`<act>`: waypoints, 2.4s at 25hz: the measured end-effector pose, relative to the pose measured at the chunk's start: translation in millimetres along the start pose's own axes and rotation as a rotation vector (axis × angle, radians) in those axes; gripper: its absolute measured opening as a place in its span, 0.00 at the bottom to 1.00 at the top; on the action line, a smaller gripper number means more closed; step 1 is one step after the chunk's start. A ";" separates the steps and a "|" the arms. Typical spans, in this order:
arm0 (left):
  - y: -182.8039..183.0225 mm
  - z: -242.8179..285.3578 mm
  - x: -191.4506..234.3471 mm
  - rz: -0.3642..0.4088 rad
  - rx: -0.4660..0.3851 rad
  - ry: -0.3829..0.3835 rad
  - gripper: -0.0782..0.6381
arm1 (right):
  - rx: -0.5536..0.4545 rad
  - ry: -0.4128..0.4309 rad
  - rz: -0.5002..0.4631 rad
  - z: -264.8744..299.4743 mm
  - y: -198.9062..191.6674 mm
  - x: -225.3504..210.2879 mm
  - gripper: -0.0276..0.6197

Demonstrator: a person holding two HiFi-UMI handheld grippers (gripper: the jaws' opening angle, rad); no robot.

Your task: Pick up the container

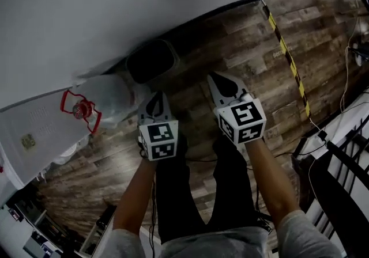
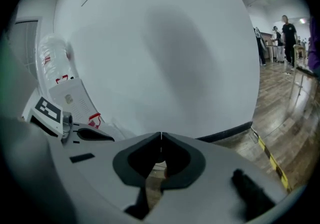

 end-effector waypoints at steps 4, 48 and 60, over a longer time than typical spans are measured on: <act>-46.6 58.3 -27.1 -0.076 -0.051 0.020 0.13 | -0.001 0.056 -0.015 65.0 -60.7 -15.6 0.08; -227.8 323.6 -19.1 -0.156 -0.095 -0.094 0.36 | 0.082 0.267 -0.372 272.4 -234.5 -85.1 0.23; -246.6 331.9 -34.8 -0.137 -0.022 -0.137 0.38 | 0.083 0.267 -0.193 270.2 -225.0 -92.3 0.27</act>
Point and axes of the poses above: the fingertips, and each gripper's own axes: z forward along the fingers, x to its left, y out of its top, the point moved 10 cm from there along -z, backward along the fingers, and after that the axes turned 7 degrees about z, right-handed, at the moved point
